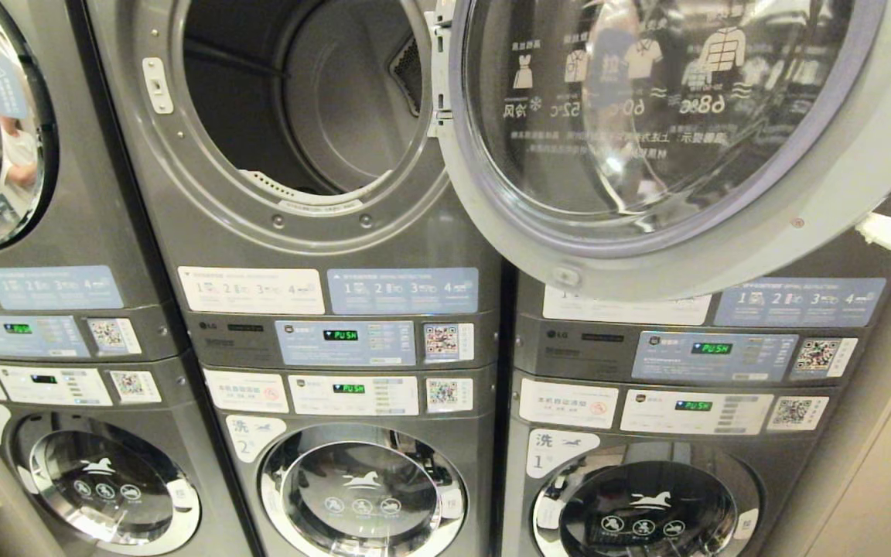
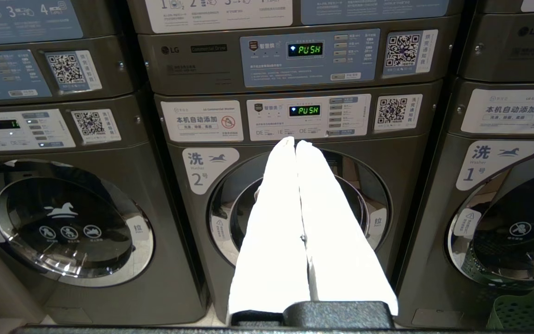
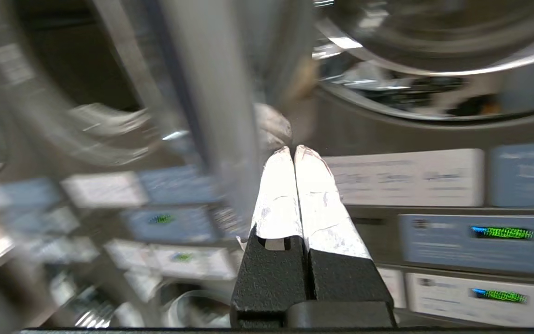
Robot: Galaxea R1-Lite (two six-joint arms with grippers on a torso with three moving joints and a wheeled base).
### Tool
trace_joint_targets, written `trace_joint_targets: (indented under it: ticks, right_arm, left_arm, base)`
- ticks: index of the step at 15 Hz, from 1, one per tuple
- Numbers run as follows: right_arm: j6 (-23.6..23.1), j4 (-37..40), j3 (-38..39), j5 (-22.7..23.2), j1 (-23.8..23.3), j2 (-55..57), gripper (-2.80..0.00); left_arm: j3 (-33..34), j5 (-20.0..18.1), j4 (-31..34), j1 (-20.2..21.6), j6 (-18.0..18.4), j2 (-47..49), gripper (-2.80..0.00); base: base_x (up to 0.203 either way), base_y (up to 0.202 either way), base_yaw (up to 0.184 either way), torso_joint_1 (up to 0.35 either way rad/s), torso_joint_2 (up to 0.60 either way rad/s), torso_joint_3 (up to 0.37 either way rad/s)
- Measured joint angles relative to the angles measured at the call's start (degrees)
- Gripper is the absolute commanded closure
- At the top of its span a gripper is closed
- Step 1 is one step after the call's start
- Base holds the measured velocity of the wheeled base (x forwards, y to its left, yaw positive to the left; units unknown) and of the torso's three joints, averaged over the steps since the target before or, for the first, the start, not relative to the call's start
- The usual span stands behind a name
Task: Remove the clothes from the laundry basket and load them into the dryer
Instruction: Close the dryer
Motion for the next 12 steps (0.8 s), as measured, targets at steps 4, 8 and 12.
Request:
trace_joint_targets:
  ticks: [4, 8, 12]
  right_arm:
    - [4.6, 0.5, 4.5, 12.8, 0.1, -10.5, 0.0]
    - [9.6, 6.8, 5.5, 13.2, -1.2, -17.6, 0.0]
    - [-1.0, 8.7, 6.0, 1.6, -2.0, -14.5, 0.0]
  left_arm:
    - [0.0, 0.0, 0.0, 0.0, 0.0, 0.0, 0.0]
    - [0.0, 0.0, 0.0, 0.0, 0.0, 0.0, 0.0]
    - [0.0, 0.0, 0.0, 0.0, 0.0, 0.0, 0.0]
  base:
    - [0.0, 0.0, 0.0, 0.0, 0.0, 0.0]
    - [0.0, 0.0, 0.0, 0.0, 0.0, 0.0]
    - [0.0, 0.0, 0.0, 0.0, 0.0, 0.0]
